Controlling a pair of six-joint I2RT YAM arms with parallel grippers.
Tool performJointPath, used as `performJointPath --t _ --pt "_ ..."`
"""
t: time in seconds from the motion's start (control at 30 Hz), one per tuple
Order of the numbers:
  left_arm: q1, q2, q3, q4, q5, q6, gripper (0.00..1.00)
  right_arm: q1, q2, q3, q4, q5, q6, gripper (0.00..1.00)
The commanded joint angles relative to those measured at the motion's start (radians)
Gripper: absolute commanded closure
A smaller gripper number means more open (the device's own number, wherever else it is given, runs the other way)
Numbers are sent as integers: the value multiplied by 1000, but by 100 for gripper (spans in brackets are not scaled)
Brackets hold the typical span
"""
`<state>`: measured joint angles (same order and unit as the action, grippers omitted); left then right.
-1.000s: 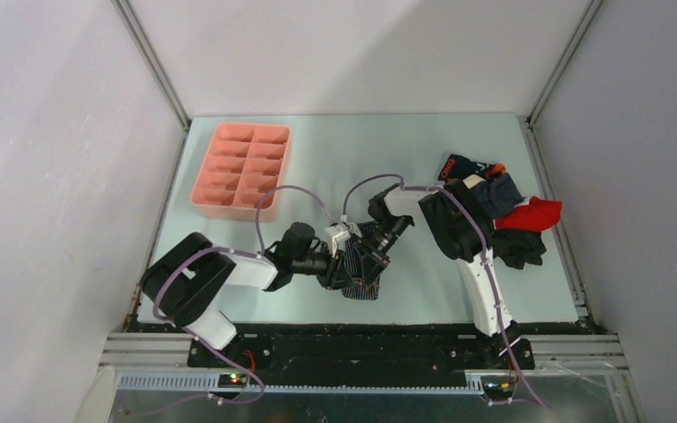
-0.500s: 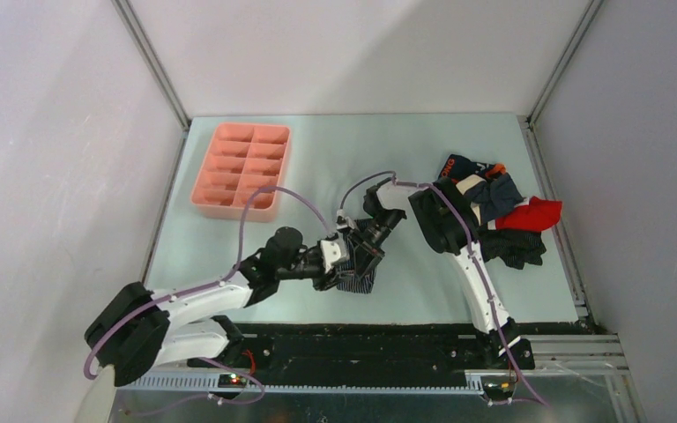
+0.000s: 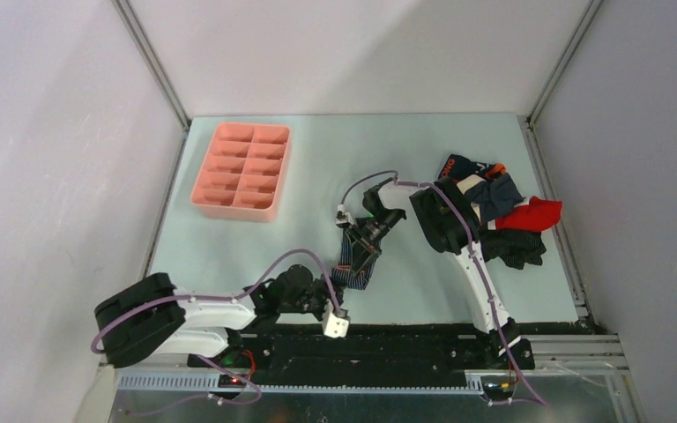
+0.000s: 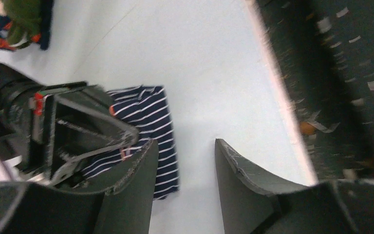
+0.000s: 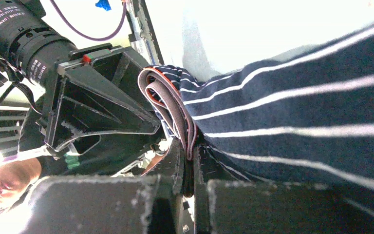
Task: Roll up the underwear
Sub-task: Roll the underwear to the center of the board.
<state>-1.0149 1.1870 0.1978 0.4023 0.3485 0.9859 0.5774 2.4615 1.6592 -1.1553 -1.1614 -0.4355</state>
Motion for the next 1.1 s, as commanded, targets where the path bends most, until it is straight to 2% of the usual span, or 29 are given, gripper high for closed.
performJointPath --t 0.0,0.13,0.47,0.6,0.73,0.8,0.83,0.9,0.97,1.0,1.03,1.07 --pt "-12 103 -37 257 -209 182 47 -14 137 -56 79 255 195 100" --pt "-10 155 -100 402 -258 248 47 3 138 -73 99 287 221 100" --pt "-10 242 -47 353 -259 296 53 3 136 -74 99 280 217 100" --pt "-10 324 -18 375 -269 332 65 0 135 -75 101 281 221 100" --pt "-9 347 49 306 -260 335 82 0 122 -85 116 291 230 98" --pt "-7 332 128 166 -254 288 88 1 109 -94 130 301 240 91" --pt "-4 325 190 43 -237 258 90 1 102 -98 138 312 245 77" --pt "7 323 254 -91 -206 243 96 -2 66 -102 141 326 241 61" --pt "13 323 299 -213 -174 256 100 -23 -18 -116 154 328 231 51" --pt "16 321 311 -280 -162 257 100 -49 -106 -122 163 326 229 47" --pt "23 316 336 -315 -131 258 100 -84 -152 -134 189 322 227 38" --pt "25 315 348 -372 -116 257 100 -106 -262 -142 210 319 227 35"
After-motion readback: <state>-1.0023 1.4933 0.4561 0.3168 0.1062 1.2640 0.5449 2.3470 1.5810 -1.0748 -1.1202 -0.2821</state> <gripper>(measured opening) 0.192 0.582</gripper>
